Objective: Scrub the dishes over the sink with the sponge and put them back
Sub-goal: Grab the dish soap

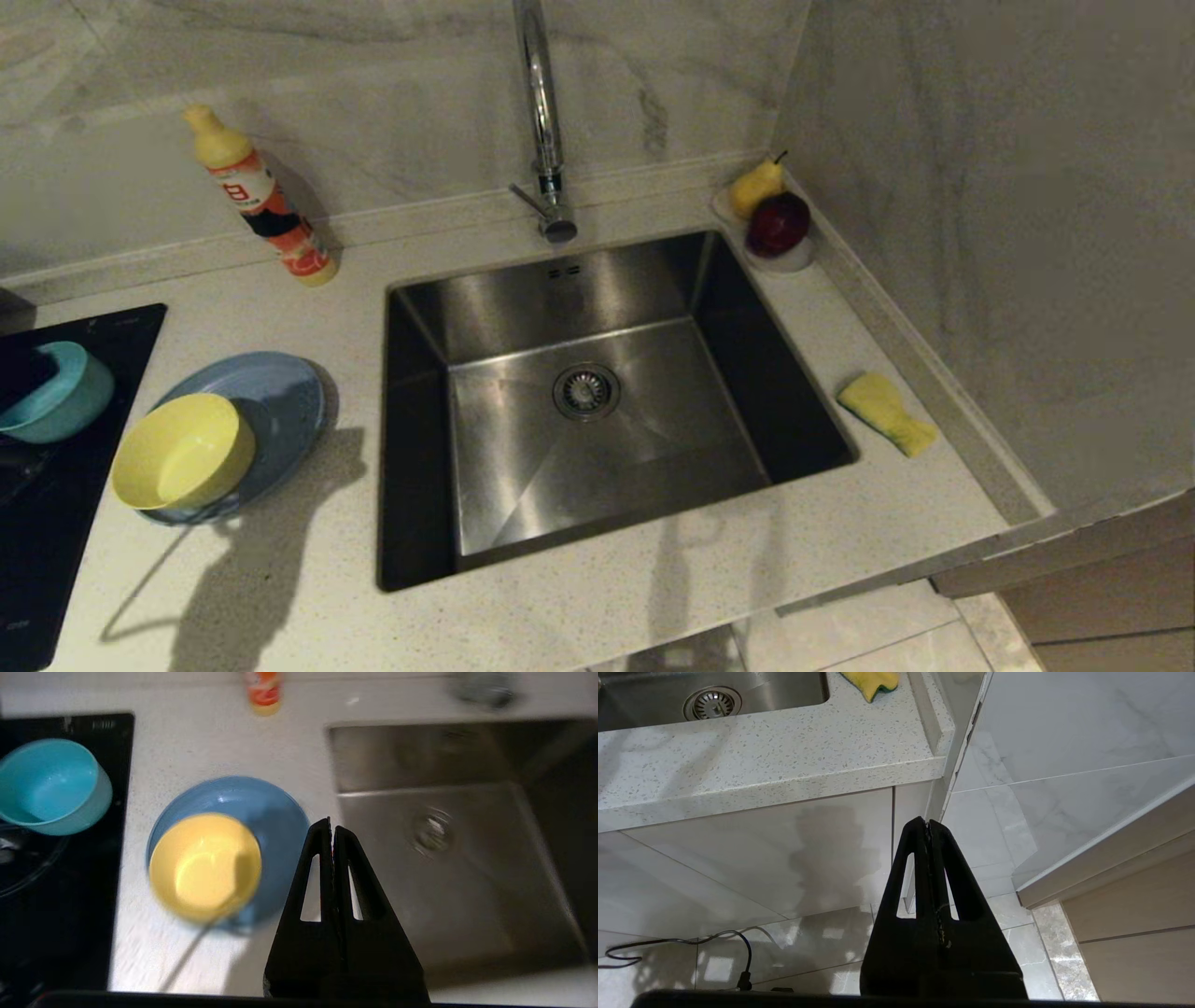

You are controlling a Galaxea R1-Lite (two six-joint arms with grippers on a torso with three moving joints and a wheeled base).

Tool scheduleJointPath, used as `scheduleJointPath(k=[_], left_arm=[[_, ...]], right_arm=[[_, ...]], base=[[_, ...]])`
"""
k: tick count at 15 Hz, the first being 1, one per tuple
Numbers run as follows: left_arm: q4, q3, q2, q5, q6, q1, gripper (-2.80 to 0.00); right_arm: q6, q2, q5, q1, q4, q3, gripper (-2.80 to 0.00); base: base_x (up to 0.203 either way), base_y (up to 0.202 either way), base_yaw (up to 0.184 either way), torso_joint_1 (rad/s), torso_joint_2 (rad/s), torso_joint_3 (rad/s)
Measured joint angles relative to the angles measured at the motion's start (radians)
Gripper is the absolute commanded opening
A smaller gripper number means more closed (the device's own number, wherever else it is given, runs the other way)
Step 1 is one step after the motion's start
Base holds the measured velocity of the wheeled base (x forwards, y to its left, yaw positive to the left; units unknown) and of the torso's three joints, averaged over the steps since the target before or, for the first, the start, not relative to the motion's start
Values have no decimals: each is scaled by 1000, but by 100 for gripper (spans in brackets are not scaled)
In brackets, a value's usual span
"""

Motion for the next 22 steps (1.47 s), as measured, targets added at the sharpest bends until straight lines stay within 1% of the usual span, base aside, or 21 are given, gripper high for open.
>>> scheduleJointPath(k=[1,2,3,5,6,7,8,9,12,15,16,17,18,22], left_arm=[[-54,-37,119,39,-22,0,-280],[-112,-69,226,78,-39,-2,-59],[-179,-107,326,118,-55,-3,0],[-284,-189,515,205,-87,-6,0],[-316,-225,585,242,-103,-7,0],[-341,-256,646,271,-115,-10,0],[-348,-271,691,282,-113,-13,0],[-361,-281,722,286,-105,-15,0],[-447,-292,786,287,-79,-17,0],[-612,-320,869,289,-30,-16,0],[-658,-332,892,289,0,-16,0],[-676,-342,911,289,12,-15,0],[-688,-349,926,288,12,-15,0],[-791,-394,986,294,15,-11,0]], right_arm=[[0,0,0,0,0,0,-280],[0,0,0,0,0,0,-280],[0,0,0,0,0,0,-280],[0,0,0,0,0,0,-280],[0,0,0,0,0,0,-280],[0,0,0,0,0,0,-280],[-1,0,0,0,0,0,-280],[0,0,0,0,0,0,-280],[0,0,0,0,0,0,-280],[0,0,0,0,0,0,-280],[0,0,0,0,0,0,-280],[0,0,0,0,0,0,-280],[0,0,0,0,0,0,-280],[0,0,0,0,0,0,-280]], base=[[0,0,0,0,0,0],[0,0,0,0,0,0],[0,0,0,0,0,0],[0,0,0,0,0,0],[0,0,0,0,0,0],[0,0,0,0,0,0],[0,0,0,0,0,0],[0,0,0,0,0,0],[0,0,0,0,0,0],[0,0,0,0,0,0],[0,0,0,0,0,0],[0,0,0,0,0,0],[0,0,0,0,0,0],[0,0,0,0,0,0]])
